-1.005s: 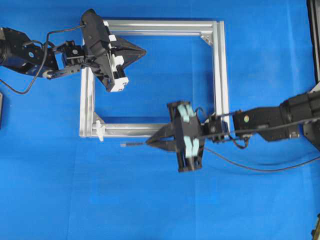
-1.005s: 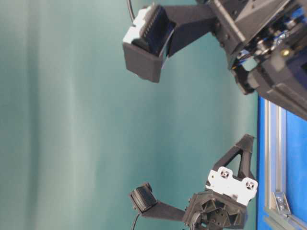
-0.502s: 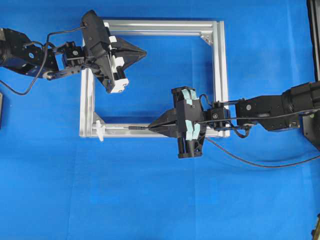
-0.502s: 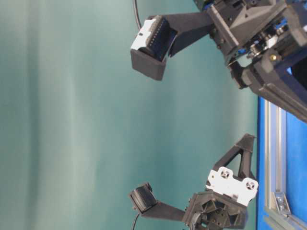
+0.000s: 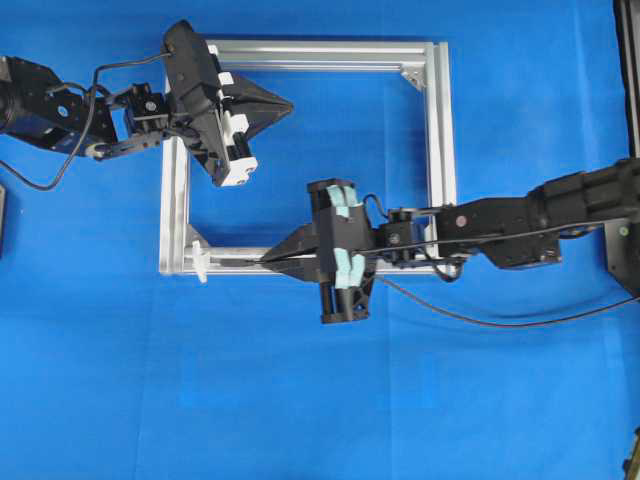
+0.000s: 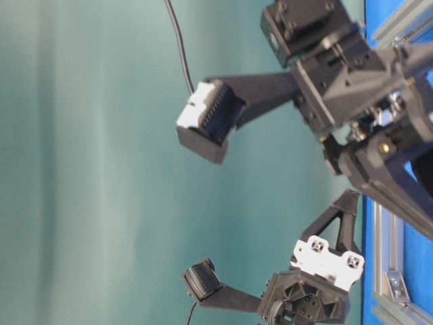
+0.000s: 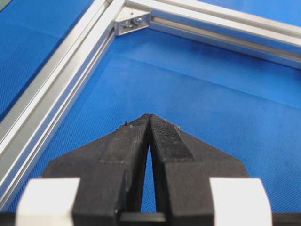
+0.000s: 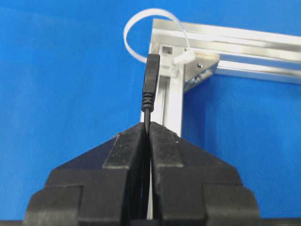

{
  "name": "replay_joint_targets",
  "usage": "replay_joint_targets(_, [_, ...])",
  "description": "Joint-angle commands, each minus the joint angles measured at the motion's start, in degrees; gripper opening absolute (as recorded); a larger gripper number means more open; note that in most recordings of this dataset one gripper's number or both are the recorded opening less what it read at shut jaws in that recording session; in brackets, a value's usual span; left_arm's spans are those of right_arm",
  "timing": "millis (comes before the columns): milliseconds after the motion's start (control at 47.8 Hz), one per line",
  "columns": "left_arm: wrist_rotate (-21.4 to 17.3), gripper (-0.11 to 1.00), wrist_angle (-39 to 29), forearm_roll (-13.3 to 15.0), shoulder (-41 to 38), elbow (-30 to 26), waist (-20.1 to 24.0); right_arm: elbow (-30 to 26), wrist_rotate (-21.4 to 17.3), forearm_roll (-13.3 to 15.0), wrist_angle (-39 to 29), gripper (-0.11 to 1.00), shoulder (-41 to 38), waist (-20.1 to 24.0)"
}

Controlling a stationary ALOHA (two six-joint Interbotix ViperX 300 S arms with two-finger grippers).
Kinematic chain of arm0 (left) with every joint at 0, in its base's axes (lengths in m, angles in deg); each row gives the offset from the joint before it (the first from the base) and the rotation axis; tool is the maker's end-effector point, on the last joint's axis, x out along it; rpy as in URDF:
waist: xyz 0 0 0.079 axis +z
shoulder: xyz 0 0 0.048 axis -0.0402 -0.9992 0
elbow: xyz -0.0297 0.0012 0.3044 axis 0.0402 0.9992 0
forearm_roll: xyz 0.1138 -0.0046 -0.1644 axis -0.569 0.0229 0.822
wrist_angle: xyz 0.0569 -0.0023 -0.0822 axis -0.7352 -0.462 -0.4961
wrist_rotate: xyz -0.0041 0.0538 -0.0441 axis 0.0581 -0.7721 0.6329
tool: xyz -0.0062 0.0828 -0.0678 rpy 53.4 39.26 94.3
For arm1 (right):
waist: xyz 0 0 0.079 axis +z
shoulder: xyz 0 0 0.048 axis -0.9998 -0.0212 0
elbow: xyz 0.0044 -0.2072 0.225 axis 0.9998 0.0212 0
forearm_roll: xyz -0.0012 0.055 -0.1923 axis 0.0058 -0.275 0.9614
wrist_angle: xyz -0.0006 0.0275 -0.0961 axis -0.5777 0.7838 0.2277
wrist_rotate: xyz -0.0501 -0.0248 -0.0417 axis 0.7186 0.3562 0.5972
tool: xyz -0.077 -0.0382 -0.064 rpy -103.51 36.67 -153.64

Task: Insert the wire through the string loop located on the left side.
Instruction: 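Carry the cable plug with the right gripper toward the white zip-tie loop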

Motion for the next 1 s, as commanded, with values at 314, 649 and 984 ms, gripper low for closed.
replay_joint_targets(314, [0.1,0.0,0.3,-0.1,1.7,-0.4,-0.2,-2.4,-0.1,0.1,-0.2,0.0,-0.1,0.2])
replay_joint_targets(649, [0.1,0.0,0.3,-0.1,1.7,-0.4,-0.2,-2.3,-0.1,0.1,-0.2,0.0,-0.1,0.2])
replay_joint_targets(984, [0.2,0.0,0.3,-0.2,1.7,-0.4,-0.2,-2.1,-0.1,0.2,-0.2,0.0,-0.1,0.2])
